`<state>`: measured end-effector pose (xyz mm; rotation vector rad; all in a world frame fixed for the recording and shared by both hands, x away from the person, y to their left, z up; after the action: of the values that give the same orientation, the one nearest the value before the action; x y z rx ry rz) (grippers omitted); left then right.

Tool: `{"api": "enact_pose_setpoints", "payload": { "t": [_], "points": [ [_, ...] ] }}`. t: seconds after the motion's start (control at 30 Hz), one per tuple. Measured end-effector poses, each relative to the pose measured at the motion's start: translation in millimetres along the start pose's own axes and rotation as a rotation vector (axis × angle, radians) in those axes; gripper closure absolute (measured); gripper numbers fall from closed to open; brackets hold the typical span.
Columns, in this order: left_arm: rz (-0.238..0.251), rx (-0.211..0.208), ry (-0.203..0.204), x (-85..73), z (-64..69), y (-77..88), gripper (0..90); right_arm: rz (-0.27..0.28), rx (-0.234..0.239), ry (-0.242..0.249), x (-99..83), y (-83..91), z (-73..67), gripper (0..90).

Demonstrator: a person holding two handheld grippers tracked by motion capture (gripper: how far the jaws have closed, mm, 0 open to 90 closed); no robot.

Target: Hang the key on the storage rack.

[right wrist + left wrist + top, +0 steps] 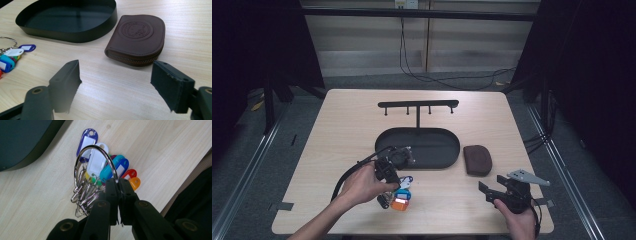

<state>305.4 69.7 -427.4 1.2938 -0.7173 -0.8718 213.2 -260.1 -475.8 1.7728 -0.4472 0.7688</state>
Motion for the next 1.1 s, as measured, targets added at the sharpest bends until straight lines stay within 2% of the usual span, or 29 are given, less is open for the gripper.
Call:
{"api": "enact_pose_setpoints", "payload": {
  "t": [0.17,0.2,0.33,0.47,0.57,0.63,1.03,1.1],
  "points": [
    [0.001,-0.014,0.002,-3.6,-6.4,7.5,87.6,0.013,0.01,0.001,0.4,1.3,-0.5,20.2],
    [0.015,-0.015,0.009,-4.2,-7.5,8.9,87.6,0.012,0.01,0.001,0.4,1.2,-0.7,19.5],
    [0.008,-0.027,0.01,-5.6,-11.3,14.9,87.7,0.009,0.013,0.0,0.7,0.6,-0.6,18.5],
    [0.004,-0.039,0.016,-5.6,-14.9,26.1,87.7,0.008,0.017,0.002,1.1,0.4,-0.6,18.5],
    [0.007,-0.032,0.02,-5.1,-15.7,31.7,87.7,0.009,0.015,0.002,1.1,0.4,-0.6,18.5],
    [0.02,-0.046,0.027,-4.5,-16.7,37.0,87.7,0.009,0.017,0.002,1.0,0.5,-0.6,18.5],
    [0.048,-0.075,0.014,-4.8,-20.5,62.9,87.7,0.016,0.017,0.008,1.3,0.9,-1.0,18.2],
    [0.056,-0.074,0.012,-5.5,-21.6,71.2,87.7,0.016,0.018,0.009,1.3,1.0,-0.8,18.2]
  ]
}}
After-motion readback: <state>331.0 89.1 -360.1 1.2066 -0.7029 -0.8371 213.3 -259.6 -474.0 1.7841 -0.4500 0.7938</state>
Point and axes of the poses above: each handheld gripper's, and its own axes: y roughly backward along the jaws, x roughly out of its top, z roughly to its right, the point moved 2 cm from there along -y, roughly forward along the jaws, and after that the axes turned 9 degrees about -z, right-handed, at the moved point
